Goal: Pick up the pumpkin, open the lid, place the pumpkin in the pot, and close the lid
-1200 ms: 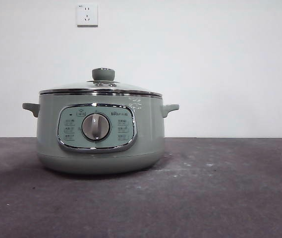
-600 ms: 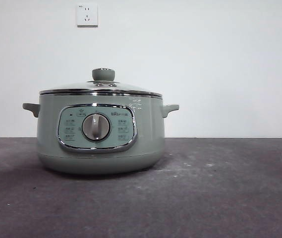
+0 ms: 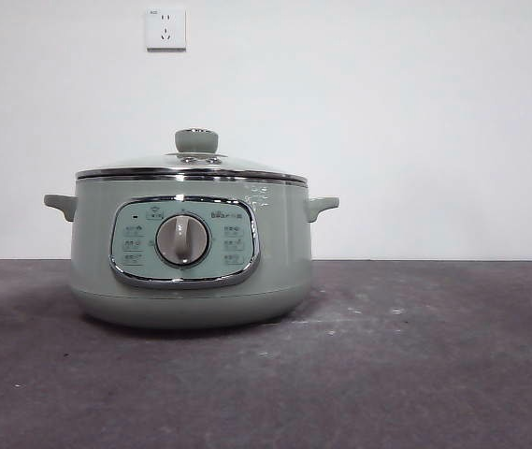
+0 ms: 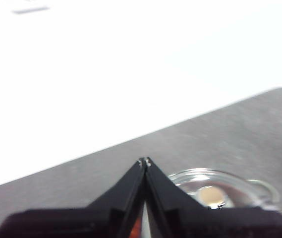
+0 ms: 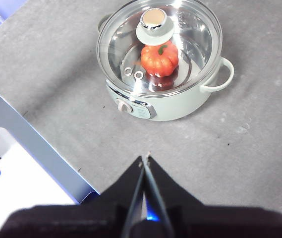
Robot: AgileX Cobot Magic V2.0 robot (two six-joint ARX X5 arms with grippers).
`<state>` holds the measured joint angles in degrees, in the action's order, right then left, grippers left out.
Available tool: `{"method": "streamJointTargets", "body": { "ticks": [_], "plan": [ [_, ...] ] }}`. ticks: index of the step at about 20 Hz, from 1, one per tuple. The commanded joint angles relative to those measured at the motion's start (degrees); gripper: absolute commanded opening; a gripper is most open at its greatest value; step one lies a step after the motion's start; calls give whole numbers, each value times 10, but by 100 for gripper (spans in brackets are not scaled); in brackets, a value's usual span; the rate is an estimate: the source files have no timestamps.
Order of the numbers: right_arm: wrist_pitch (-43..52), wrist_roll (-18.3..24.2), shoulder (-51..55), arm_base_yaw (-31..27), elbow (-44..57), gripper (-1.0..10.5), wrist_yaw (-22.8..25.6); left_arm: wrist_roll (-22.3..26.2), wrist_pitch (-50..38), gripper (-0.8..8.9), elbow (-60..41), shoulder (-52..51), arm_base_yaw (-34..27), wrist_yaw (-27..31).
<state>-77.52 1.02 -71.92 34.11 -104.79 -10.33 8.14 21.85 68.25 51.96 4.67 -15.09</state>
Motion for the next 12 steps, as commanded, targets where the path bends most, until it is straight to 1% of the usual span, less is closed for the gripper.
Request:
{"method": "streamJointTargets", "body": {
  "ticks": [1, 4, 8, 12],
  "plan": [
    [-6, -5, 2, 0, 0, 1, 2, 7, -64, -4, -128, -76, -35, 22],
    [-6, -5, 4, 0, 0, 1, 2, 7, -129, -4, -274, -177, -60, 77],
    [-6, -5, 3, 0, 0, 1, 1, 7, -193, -4, -437, -295, -70, 108],
    [-6, -5, 4, 0, 0, 1, 2, 2, -208, -4, -553, -384, -70, 108]
  ]
}}
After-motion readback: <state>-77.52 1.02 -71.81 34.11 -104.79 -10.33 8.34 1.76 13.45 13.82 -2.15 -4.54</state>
